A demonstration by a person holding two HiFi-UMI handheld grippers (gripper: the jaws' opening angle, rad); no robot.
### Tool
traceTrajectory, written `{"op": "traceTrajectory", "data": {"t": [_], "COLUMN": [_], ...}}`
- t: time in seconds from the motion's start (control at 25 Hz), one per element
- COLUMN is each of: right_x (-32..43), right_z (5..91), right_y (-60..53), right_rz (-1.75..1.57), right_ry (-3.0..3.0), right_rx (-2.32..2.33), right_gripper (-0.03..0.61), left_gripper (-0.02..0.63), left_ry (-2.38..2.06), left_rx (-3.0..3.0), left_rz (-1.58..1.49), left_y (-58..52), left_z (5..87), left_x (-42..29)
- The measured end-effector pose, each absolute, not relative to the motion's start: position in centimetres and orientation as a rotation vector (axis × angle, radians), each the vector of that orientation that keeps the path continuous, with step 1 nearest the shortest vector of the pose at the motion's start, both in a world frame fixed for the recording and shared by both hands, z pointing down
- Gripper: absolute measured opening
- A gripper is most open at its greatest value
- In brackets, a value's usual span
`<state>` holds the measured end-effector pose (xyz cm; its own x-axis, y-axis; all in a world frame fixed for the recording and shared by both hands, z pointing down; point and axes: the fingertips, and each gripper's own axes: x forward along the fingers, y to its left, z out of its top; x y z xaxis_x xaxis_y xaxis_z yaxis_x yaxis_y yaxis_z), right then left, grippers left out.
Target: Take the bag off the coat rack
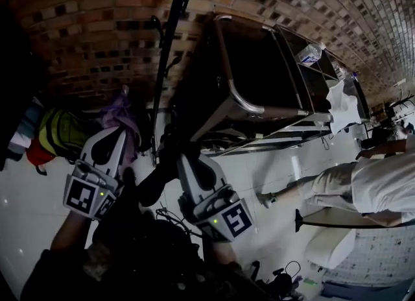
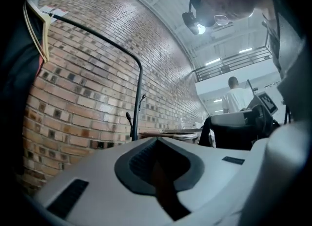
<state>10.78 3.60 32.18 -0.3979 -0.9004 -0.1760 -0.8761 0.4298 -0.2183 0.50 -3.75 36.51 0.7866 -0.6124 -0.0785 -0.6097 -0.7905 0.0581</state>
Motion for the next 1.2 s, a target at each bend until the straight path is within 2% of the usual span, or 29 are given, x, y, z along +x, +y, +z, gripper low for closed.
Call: {"op": "traceTrajectory", "data": {"t": [0.52, 1.2], "right_x": [7.8, 3.7], "right_z": [34.9, 32.6], "right_y": [14.5, 15.3], "right_rz": [-0.230, -0.189], "right_ry": [2.468, 2.429], "right_rx": [-1.502, -1.560], "right_gripper": [0.025, 0.025], "left_gripper": [0.040, 0.040], "left_ry": [-1.079, -1.033], "left_rx": [2.902, 2.932], "left_rz": [-0.113, -0.111], "left_y": [8.0, 9.1], "left_z": [36.3, 34.3], "left_x": [-2.9, -7.5]}}
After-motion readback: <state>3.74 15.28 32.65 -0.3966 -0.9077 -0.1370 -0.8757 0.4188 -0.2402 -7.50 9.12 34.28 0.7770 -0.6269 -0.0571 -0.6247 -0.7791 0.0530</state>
